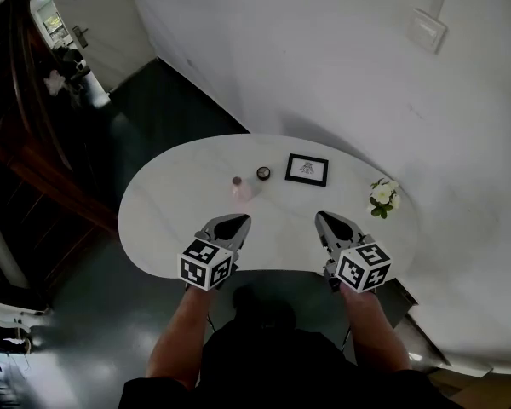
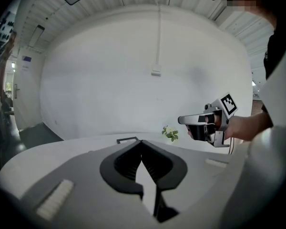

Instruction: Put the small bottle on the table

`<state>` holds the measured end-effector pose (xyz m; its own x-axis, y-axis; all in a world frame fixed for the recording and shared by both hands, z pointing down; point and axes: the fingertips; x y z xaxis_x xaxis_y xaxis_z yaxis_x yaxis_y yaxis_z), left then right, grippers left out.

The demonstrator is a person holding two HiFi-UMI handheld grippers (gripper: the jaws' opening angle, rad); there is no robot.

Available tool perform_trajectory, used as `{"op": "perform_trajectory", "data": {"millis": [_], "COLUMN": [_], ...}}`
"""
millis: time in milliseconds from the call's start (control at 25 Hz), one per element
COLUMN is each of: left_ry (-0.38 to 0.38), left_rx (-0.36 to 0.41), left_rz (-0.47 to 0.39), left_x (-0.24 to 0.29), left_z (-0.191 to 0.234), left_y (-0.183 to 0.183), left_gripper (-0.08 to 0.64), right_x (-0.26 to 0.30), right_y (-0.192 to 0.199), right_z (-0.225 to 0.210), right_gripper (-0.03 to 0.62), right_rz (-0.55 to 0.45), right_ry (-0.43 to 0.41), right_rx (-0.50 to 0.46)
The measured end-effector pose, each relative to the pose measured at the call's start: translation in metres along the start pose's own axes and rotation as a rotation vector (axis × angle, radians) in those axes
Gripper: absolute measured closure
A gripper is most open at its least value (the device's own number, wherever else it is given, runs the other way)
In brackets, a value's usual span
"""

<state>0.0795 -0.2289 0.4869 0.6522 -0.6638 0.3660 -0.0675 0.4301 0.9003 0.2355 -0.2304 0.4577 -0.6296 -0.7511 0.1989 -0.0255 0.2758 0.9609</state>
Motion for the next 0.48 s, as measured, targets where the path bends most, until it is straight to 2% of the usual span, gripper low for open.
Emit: {"op": "perform_trajectory", "data": {"millis": [240,480], "left_ry": [-0.105,-0.171], "left_rx": [-0.011,-0.015], "left_rz": [-0.069,-0.076], "left_x": [-0.033,-0.065], "left_z": [0.006,0.035], "left_y": [-0.02,-0.019], "left_gripper": [0.548,0.549], "right_x": [-0.013,0.0], "right_y": [-0.002,-0.019], "right_z": [0.011,0.024], "right_gripper": [0.586,0.586], "right_rz": [-0.003,-0.036], "right_ry": [-0.013,0.001], "right_rx": [-0.021,-0.035]}}
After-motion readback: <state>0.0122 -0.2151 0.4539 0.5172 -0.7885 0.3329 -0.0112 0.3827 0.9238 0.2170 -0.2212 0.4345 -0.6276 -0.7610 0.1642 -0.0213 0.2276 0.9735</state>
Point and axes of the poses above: the fingertips, and each gripper's own axes: x forward along the fingers, z to its left, y out of its underside, and after that the axes turned 6 degrees about -x, right-handed
